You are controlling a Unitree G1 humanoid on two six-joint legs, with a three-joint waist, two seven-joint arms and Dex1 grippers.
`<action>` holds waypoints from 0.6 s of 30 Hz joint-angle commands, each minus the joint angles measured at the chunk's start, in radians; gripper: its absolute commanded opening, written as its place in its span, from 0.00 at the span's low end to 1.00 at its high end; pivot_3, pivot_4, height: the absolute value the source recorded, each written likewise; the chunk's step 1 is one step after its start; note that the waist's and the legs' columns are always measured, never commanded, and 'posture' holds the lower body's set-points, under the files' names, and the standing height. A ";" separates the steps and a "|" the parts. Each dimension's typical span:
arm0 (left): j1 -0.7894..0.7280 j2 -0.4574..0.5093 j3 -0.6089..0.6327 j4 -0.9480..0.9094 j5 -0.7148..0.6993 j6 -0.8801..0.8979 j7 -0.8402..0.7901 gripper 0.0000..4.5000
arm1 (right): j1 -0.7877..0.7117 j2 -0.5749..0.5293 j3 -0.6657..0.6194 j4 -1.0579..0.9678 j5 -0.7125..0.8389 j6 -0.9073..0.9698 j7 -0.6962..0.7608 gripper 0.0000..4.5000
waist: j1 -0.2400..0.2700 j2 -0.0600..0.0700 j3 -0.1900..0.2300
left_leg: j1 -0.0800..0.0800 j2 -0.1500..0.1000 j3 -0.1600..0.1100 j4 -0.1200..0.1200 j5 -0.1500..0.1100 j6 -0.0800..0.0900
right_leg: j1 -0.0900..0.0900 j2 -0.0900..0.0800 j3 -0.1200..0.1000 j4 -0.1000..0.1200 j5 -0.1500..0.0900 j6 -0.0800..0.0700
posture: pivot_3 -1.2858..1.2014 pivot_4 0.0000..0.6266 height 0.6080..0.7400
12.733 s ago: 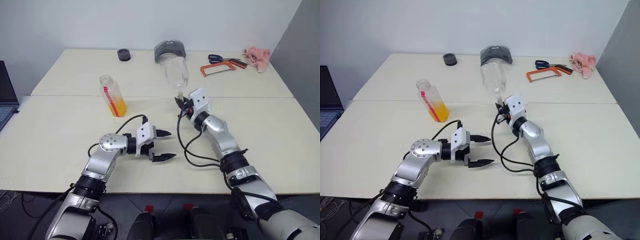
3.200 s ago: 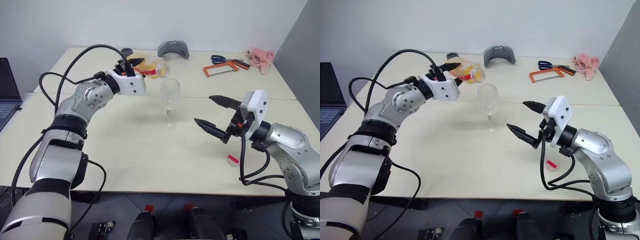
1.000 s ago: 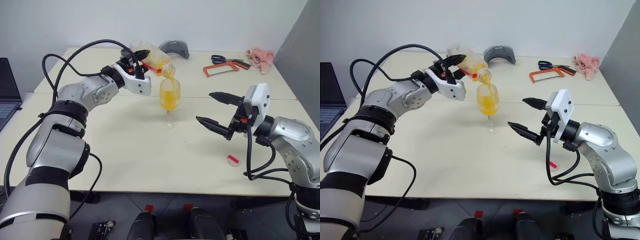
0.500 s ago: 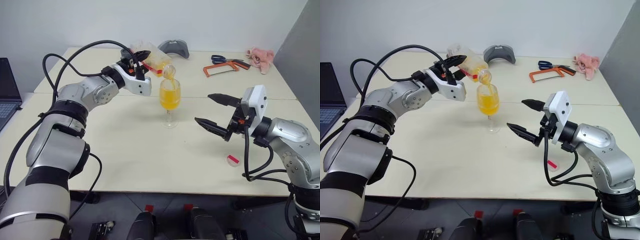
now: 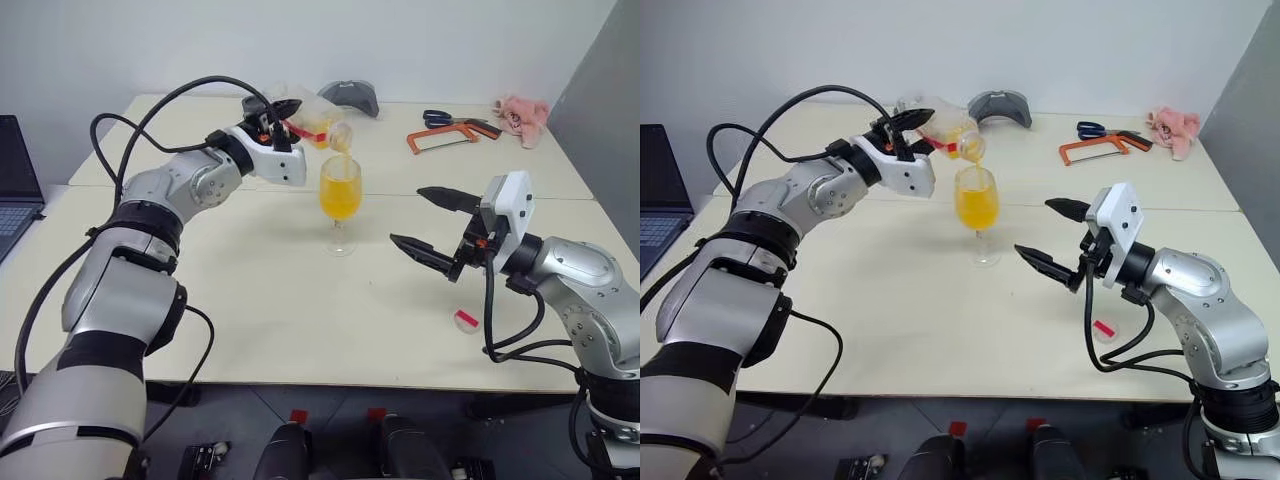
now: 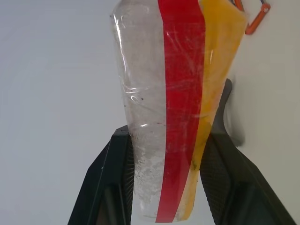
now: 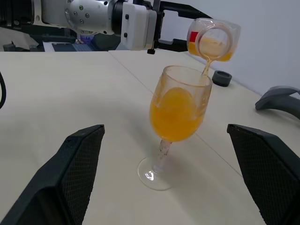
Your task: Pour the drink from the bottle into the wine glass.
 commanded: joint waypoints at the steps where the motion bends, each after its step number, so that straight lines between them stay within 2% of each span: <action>1: 0.021 -0.024 0.082 -0.030 -0.125 0.003 -0.083 0.36 | -0.013 -0.003 -0.002 -0.046 -0.009 -0.021 -0.008 1.00 | 0.000 0.000 0.000 | 0.000 0.000 0.000 0.000 0.000 0.000 | 0.000 0.000 0.000 0.000 0.000 0.000 | 0.52 0.24 1.00; 4: 0.056 -0.038 0.131 -0.054 -0.203 0.021 -0.155 0.36 | -0.025 0.003 0.002 -0.056 -0.016 -0.025 -0.010 1.00 | -0.001 0.000 0.000 | 0.000 0.000 0.000 0.000 0.000 0.000 | 0.000 0.000 0.000 0.001 0.000 0.000 | 0.52 0.24 1.00; 8: 0.109 -0.092 0.283 -0.103 -0.433 0.139 -0.324 0.36 | -0.042 0.017 0.016 -0.071 -0.023 -0.022 -0.022 1.00 | -0.001 0.000 0.000 | -0.001 0.001 0.000 0.001 0.000 0.000 | -0.002 0.000 0.000 0.003 0.000 0.000 | 0.52 0.24 1.00; 13: 0.215 -0.120 0.442 -0.252 -0.661 0.374 -0.467 0.36 | -0.061 0.054 0.072 -0.107 -0.025 0.031 -0.069 1.00 | -0.006 0.000 0.000 | 0.000 0.002 -0.001 0.002 0.000 0.000 | -0.002 0.000 0.001 0.004 0.000 0.000 | 0.52 0.24 1.00; 18: 0.363 -0.103 0.550 -0.444 -0.782 0.658 -0.491 0.36 | -0.108 0.107 0.185 -0.129 -0.078 0.153 -0.170 1.00 | -0.024 0.000 0.000 | 0.000 0.002 -0.004 0.002 0.000 -0.001 | -0.002 0.000 0.001 0.005 0.000 0.000 | 0.52 0.24 1.00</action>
